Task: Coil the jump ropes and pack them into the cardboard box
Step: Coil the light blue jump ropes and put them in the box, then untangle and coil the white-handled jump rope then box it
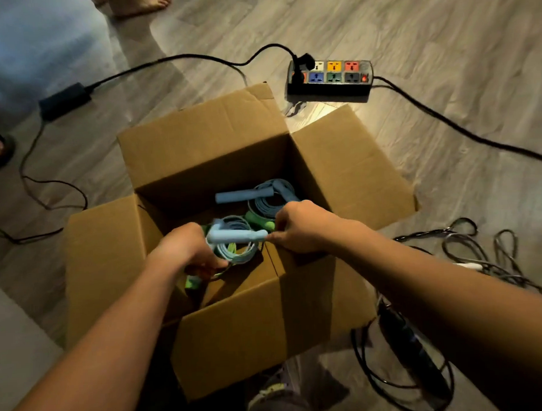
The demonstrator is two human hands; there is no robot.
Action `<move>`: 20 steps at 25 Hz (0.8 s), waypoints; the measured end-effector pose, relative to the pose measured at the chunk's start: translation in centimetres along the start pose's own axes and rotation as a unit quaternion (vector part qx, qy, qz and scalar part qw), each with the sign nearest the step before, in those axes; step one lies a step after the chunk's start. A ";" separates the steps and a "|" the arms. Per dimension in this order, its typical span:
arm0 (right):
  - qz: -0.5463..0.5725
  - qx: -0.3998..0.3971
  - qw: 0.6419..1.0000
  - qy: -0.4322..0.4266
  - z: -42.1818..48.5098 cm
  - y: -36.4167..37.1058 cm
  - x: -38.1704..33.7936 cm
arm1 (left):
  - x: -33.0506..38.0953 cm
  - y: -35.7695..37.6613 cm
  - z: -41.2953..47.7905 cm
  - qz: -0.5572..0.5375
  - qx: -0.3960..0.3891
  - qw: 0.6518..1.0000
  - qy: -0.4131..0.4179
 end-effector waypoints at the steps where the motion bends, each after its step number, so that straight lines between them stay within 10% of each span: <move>1: 0.003 0.005 1.000 -0.006 -1.0 -0.9 0.5 | 0.0 -0.5 -0.5 0.017 -0.004 1.000 -0.011; 9: 0.028 0.061 0.996 -0.055 -6.8 -6.2 4.4 | 8.7 -0.9 -5.1 0.076 0.065 0.989 0.113; 20: 0.010 0.110 0.991 0.080 -17.8 -10.7 19.9 | 28.2 10.3 -16.1 0.040 -0.061 0.930 0.360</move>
Point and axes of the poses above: each hand's wrist, its own z-axis towards the middle knuckle, its own y-axis out of the palm, x = y × z, the point moved 6 cm from there along z, towards the middle knuckle, and after that the axes turned 6 degrees about x, right-handed, at the moved point
